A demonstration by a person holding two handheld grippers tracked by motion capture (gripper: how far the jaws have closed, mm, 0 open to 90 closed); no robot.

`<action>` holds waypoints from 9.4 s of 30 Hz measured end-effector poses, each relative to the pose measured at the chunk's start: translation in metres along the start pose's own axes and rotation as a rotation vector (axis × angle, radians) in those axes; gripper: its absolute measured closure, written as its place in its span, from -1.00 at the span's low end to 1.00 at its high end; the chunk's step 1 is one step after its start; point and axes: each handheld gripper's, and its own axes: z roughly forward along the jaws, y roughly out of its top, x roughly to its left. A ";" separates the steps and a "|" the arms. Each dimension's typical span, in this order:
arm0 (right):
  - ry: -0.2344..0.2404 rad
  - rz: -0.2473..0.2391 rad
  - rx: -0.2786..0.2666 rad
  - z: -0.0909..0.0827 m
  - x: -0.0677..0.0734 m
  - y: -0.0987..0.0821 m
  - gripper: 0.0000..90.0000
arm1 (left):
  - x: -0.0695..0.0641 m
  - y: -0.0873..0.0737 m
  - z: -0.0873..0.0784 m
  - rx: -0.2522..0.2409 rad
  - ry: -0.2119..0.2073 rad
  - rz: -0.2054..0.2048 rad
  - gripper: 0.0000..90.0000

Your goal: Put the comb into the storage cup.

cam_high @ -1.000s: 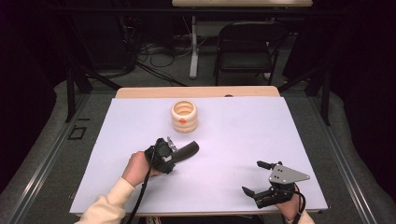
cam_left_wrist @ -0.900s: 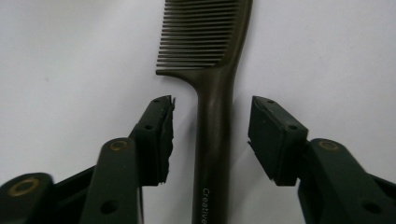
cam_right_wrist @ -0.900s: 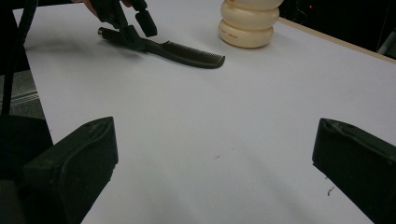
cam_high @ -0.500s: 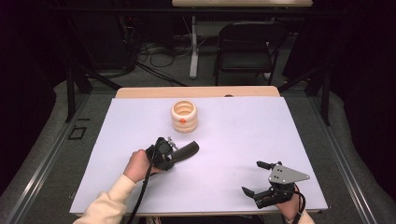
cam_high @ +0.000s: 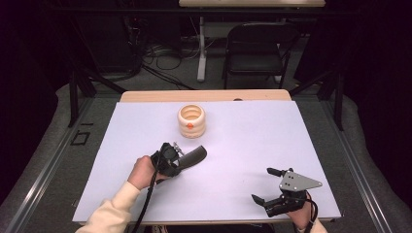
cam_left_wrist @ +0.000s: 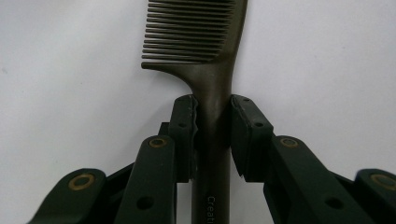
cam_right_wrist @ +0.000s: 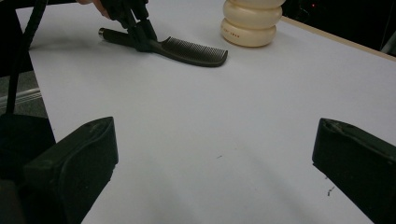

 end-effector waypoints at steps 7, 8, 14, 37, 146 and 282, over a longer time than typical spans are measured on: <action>-0.001 0.001 -0.002 -0.001 0.000 0.000 -1.00 | -0.001 -0.003 -0.003 -0.035 0.012 0.003 0.60; -0.001 0.000 -0.002 0.000 0.000 0.000 -1.00 | -0.001 -0.003 -0.005 -0.039 0.012 0.012 0.60; -0.001 0.000 -0.002 -0.001 0.000 0.000 -1.00 | 0.001 -0.007 -0.010 -0.075 -0.002 -0.004 0.60; 0.000 -0.002 0.000 -0.001 0.000 0.000 -1.00 | 0.002 -0.014 -0.020 -0.176 -0.012 -0.022 0.60; 0.002 0.007 -0.006 0.001 0.000 0.001 -1.00 | 0.016 -0.041 -0.050 -0.570 0.077 -0.121 0.60; 0.000 0.020 0.012 0.005 -0.001 -0.001 -1.00 | 0.031 0.004 -0.079 -0.773 0.117 -0.131 0.60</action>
